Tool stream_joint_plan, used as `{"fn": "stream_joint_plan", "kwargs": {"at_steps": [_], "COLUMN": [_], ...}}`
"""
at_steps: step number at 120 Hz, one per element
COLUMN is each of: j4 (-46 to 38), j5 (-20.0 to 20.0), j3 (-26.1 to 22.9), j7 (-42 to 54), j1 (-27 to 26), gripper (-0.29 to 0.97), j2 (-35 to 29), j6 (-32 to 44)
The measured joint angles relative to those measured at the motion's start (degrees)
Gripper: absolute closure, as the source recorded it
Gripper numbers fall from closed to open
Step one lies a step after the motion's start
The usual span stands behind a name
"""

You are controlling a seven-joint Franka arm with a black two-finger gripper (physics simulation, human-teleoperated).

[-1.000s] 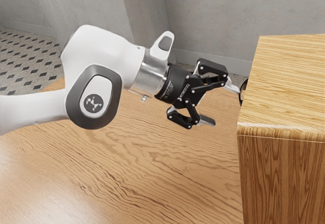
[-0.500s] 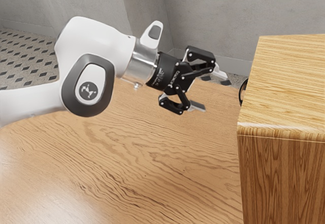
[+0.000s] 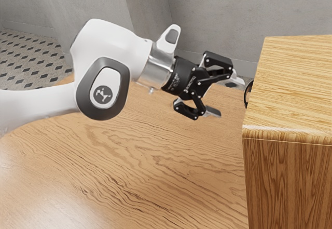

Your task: Pull the drawer handle with one arm to open the drawer

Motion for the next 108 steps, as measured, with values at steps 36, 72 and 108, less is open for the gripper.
{"fn": "stream_joint_plan", "kwargs": {"at_steps": [36,72,108], "j4": [0.1,0.2,0.1], "j5": [0.9,1.5,2.0], "j3": [1.6,3.7,4.1], "j7": [0.3,0.3,-0.1], "j1": [-2.8,-5.4,-5.7], "gripper": [0.02,0.02,0.02], "j2": [-0.5,-1.2,-1.1], "j6": [0.0,0.3,0.3]}}
